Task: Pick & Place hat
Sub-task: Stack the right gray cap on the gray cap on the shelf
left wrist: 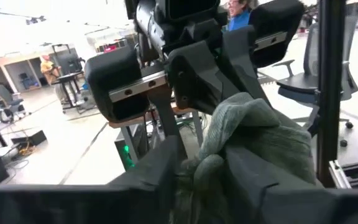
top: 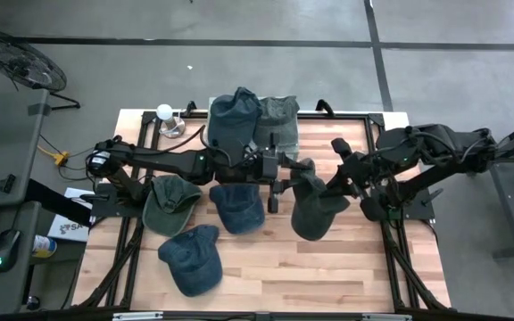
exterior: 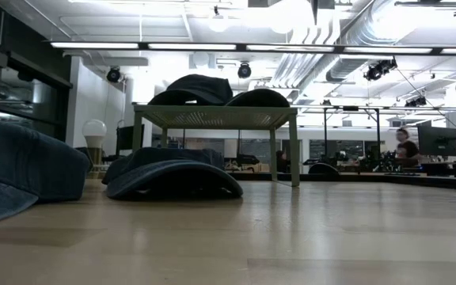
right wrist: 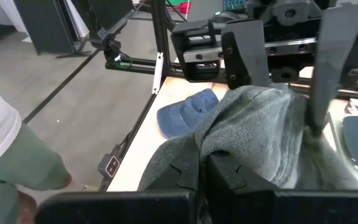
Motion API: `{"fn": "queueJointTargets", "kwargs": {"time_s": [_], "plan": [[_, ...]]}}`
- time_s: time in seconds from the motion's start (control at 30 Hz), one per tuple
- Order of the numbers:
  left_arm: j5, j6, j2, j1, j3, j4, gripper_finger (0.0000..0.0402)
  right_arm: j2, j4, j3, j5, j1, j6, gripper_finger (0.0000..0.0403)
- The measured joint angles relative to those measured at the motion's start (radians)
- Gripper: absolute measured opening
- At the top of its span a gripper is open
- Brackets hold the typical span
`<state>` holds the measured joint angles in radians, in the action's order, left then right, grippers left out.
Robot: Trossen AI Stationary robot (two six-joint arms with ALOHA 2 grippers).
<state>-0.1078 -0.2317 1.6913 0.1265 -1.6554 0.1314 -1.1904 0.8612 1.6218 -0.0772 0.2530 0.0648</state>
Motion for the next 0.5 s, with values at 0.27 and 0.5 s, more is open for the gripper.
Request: {"fn": "queueJointTargets", "kwargs": {"time_s": [0.27,0.5], "plan": [[-0.007,0.005,0.0,0.0,0.0,0.0,0.0027,0.0,0.006,0.0,0.022,-0.012,0.004,0.0],[-0.038,0.079,0.0,-0.002,0.0,-0.005,0.0027,0.002,0.018,0.0,0.082,-0.011,0.04,0.0028]]}}
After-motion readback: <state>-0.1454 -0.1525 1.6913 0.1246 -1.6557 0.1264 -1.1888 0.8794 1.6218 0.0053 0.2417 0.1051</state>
